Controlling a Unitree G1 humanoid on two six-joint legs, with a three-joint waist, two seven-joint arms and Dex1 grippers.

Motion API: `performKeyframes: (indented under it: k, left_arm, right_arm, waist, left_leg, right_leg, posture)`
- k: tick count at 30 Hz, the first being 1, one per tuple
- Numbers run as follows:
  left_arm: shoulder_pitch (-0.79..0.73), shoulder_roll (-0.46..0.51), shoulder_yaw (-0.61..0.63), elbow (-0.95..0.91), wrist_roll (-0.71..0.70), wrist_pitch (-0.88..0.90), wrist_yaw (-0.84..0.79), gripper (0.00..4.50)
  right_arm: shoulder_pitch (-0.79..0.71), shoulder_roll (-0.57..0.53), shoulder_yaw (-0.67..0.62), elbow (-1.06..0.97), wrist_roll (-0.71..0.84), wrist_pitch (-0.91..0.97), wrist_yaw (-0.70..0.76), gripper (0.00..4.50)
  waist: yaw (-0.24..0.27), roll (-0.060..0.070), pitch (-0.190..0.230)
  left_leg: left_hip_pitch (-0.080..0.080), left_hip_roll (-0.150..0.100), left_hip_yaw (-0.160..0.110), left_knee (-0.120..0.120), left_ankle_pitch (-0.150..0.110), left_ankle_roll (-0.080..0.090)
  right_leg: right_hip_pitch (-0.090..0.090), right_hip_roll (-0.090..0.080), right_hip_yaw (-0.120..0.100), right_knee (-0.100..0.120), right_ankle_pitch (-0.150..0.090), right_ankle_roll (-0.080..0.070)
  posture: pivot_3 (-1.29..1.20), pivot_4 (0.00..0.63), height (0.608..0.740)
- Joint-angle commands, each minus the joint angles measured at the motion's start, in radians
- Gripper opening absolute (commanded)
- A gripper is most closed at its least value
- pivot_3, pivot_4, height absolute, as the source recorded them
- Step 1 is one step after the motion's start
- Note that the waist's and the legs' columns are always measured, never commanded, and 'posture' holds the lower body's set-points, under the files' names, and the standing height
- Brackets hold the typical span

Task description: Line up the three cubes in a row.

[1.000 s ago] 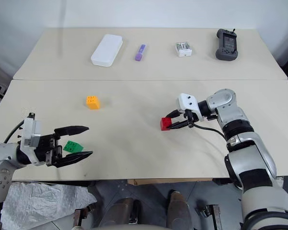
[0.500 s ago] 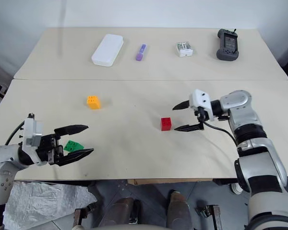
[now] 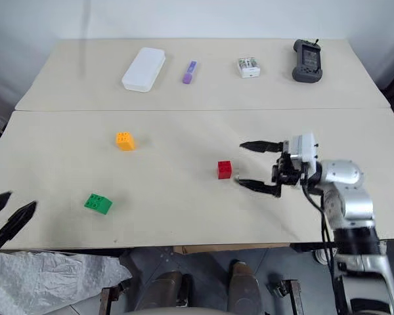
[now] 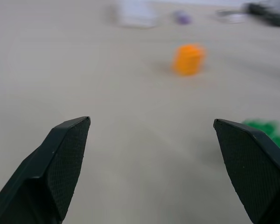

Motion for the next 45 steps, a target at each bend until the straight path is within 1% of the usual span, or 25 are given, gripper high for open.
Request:
performKeyframes:
  k: [1,5,8,11,13,15,18,19,22,24,26,28,31,33,34,37,39,41,43,45]
  left_arm:
    - [0.079,-0.034,0.021,-0.052,-0.025,0.009,0.005,4.5]
    - [0.145,-0.048,-0.028,-0.057,0.002,-0.026,-0.071,4.5]
    - [0.186,-0.091,-0.092,-0.151,0.008,-0.054,-0.097,4.5]
    - [0.202,-0.157,-0.141,-0.276,0.017,-0.076,-0.041,4.5]
    - [0.198,-0.232,-0.255,-0.407,0.078,-0.094,0.038,4.5]
    - [0.167,-0.293,-0.355,-0.479,0.16,-0.094,0.15,4.5]
    - [0.117,-0.355,-0.408,-0.472,0.232,-0.126,0.263,4.5]
    - [0.11,-0.367,-0.42,-0.471,0.238,-0.13,0.281,4.5]
    - [0.09,-0.397,-0.476,-0.459,0.315,-0.156,0.358,4.5]
    - [0.069,-0.411,-0.486,-0.426,0.337,-0.18,0.398,4.5]
    - [0.046,-0.423,-0.489,-0.391,0.32,-0.19,0.414,4.5]
    - [0.033,-0.406,-0.507,-0.369,0.314,-0.2,0.386,4.5]
    - [0.018,-0.387,-0.513,-0.348,0.304,-0.212,0.37,3.91]
    - [0.004,-0.35,-0.509,-0.332,0.294,-0.212,0.345,3.34]
    - [-0.003,-0.322,-0.507,-0.324,0.284,-0.211,0.318,2.97]
    - [-0.009,-0.218,-0.507,-0.314,0.238,-0.189,0.2,2.03]
    - [-0.052,-0.134,-0.475,-0.274,0.184,-0.171,0.119,1.48]
    - [-0.105,-0.071,-0.46,-0.225,0.143,-0.151,0.061,1.48]
    - [-0.244,0.024,-0.493,-0.14,0.112,-0.118,-0.082,1.48]
    - [-0.383,0.087,-0.547,-0.081,0.095,-0.069,-0.193,1.48]
  right_arm:
    - [0.03,0.016,0.0,-0.142,0.025,0.033,-0.044,4.46]
    - [0.05,0.03,0.023,-0.162,0.01,0.039,-0.031,4.46]
    - [0.046,0.024,0.026,-0.152,0.0,0.03,-0.017,4.46]
    - [0.044,0.018,0.019,-0.144,-0.003,0.027,-0.006,4.46]
    - [0.053,-0.001,0.013,-0.134,-0.015,0.018,0.017,4.46]
    - [0.071,-0.028,0.007,-0.141,-0.005,0.043,0.035,4.46]
    - [0.097,-0.058,0.016,-0.164,0.004,0.079,0.051,4.46]
    - [0.101,-0.06,0.017,-0.169,0.003,0.08,0.05,4.46]
    - [0.118,-0.056,0.021,-0.206,0.015,0.111,0.029,4.46]
    - [0.126,-0.052,0.023,-0.219,0.013,0.12,0.02,4.46]
    - [0.134,-0.051,0.025,-0.226,0.008,0.122,0.015,4.46]
    - [0.14,-0.05,0.024,-0.235,0.007,0.129,0.006,4.46]
    - [0.154,-0.052,0.015,-0.248,0.011,0.137,-0.011,4.5]
    - [0.174,-0.058,0.007,-0.258,0.007,0.133,-0.018,4.5]
    - [0.184,-0.061,0.001,-0.264,0.008,0.133,-0.023,4.5]
    - [0.209,-0.073,-0.016,-0.275,0.01,0.135,-0.034,4.5]
    - [0.229,-0.092,-0.033,-0.284,0.024,0.154,-0.032,4.5]
    - [0.239,-0.105,-0.041,-0.287,0.028,0.164,-0.028,4.5]
    - [0.254,-0.112,-0.052,-0.284,0.019,0.153,-0.027,4.5]
    - [0.258,-0.114,-0.064,-0.28,0.012,0.148,-0.035,4.5]
  waist:
    - [0.012,0.0,0.0]
    - [0.027,-0.005,-0.003]
    - [0.027,-0.005,-0.002]
    - [0.022,-0.005,-0.003]
    - [0.023,-0.005,-0.003]
    - [0.026,-0.004,-0.002]
    - [0.03,-0.004,-0.002]
    - [0.03,-0.004,-0.003]
    - [0.024,-0.004,-0.002]
    - [0.027,-0.004,-0.003]
    - [0.032,-0.004,-0.003]
    - [0.04,-0.004,-0.003]
    - [0.049,-0.003,-0.003]
    - [0.051,-0.003,-0.003]
    - [0.052,-0.003,-0.003]
    - [0.048,-0.003,-0.003]
    - [0.047,-0.002,-0.003]
    - [0.047,-0.002,-0.002]
    - [0.054,-0.002,-0.002]
    - [0.056,-0.002,-0.002]
  left_leg:
    - [0.0,0.0,0.0,0.001,-0.001,0.001]
    - [0.0,0.0,0.0,0.003,-0.004,-0.001]
    - [0.0,0.0,0.0,0.003,-0.005,0.0]
    - [0.0,0.0,0.0,0.003,-0.006,0.002]
    - [0.0,0.002,0.0,0.003,-0.006,0.002]
    - [0.0,0.001,0.0,0.003,-0.007,0.003]
    - [0.0,0.001,0.0,0.004,-0.008,0.004]
    - [0.0,0.001,0.0,0.004,-0.008,0.004]
    - [0.0,0.002,0.002,0.004,-0.008,0.004]
    - [0.0,0.002,0.003,0.005,-0.008,0.004]
    - [0.0,0.002,0.003,0.006,-0.008,0.004]
    - [0.001,0.002,0.002,0.006,-0.008,0.004]
    - [0.001,0.002,0.003,0.007,-0.008,0.004]
    - [0.001,0.002,0.002,0.007,-0.008,0.004]
    - [0.001,0.002,0.002,0.007,-0.008,0.004]
    - [0.001,0.002,0.002,0.007,-0.008,0.004]
    - [0.001,0.003,0.002,0.007,-0.008,0.004]
    - [0.001,0.003,0.002,0.006,-0.008,0.004]
    - [0.001,0.003,0.002,0.006,-0.008,0.004]
    - [0.0,0.003,0.0,0.007,-0.008,0.004]
  right_leg:
    - [0.0,-0.001,0.001,0.0,0.0,0.001]
    - [0.001,-0.001,0.001,-0.001,0.001,0.0]
    - [0.001,-0.002,0.001,-0.002,0.001,-0.002]
    - [0.001,-0.002,0.002,-0.002,0.002,-0.002]
    - [0.001,-0.002,0.002,-0.003,0.002,-0.002]
    - [0.002,-0.001,0.002,-0.004,0.001,-0.002]
    - [0.002,0.0,0.001,-0.004,0.001,-0.002]
    - [0.002,0.001,0.001,-0.004,0.001,-0.002]
    - [0.002,0.001,0.001,-0.004,0.001,-0.002]
    - [0.002,0.001,0.001,-0.004,0.001,-0.002]
    - [0.002,0.001,0.001,-0.003,0.001,-0.002]
    - [0.002,0.001,0.001,-0.003,0.001,-0.002]
    - [0.002,0.001,0.001,-0.004,0.001,-0.002]
    - [0.002,0.001,0.001,-0.004,0.001,-0.002]
    - [0.002,0.001,0.001,-0.004,0.001,-0.002]
    - [0.002,0.001,0.001,-0.004,0.001,-0.002]
    - [0.002,0.001,0.001,-0.003,0.001,-0.002]
    - [0.002,0.001,0.001,-0.003,0.001,-0.002]
    - [0.002,0.001,0.0,-0.003,0.001,-0.002]
    - [0.002,0.001,-0.002,-0.002,0.001,-0.003]
  posture:
    - [0.0,0.15,0.74]
    - [0.0,0.15,0.74]
    - [0.0,0.15,0.74]
    - [0.0,0.15,0.74]
    - [0.0,0.15,0.74]
    - [0.0,0.15,0.74]
    - [0.0,0.15,0.74]
    - [0.0,0.15,0.74]
    - [0.0,0.15,0.74]
    - [0.0,0.15,0.74]
    - [0.0,0.15,0.74]
    - [0.0,0.15,0.74]
    - [0.0,0.15,0.74]
    - [0.0,0.15,0.74]
    - [0.0,0.15,0.74]
    - [0.0,0.15,0.74]
    - [0.0,0.15,0.74]
    - [0.0,0.15,0.74]
    - [0.0,0.15,0.74]
    - [0.0,0.15,0.74]
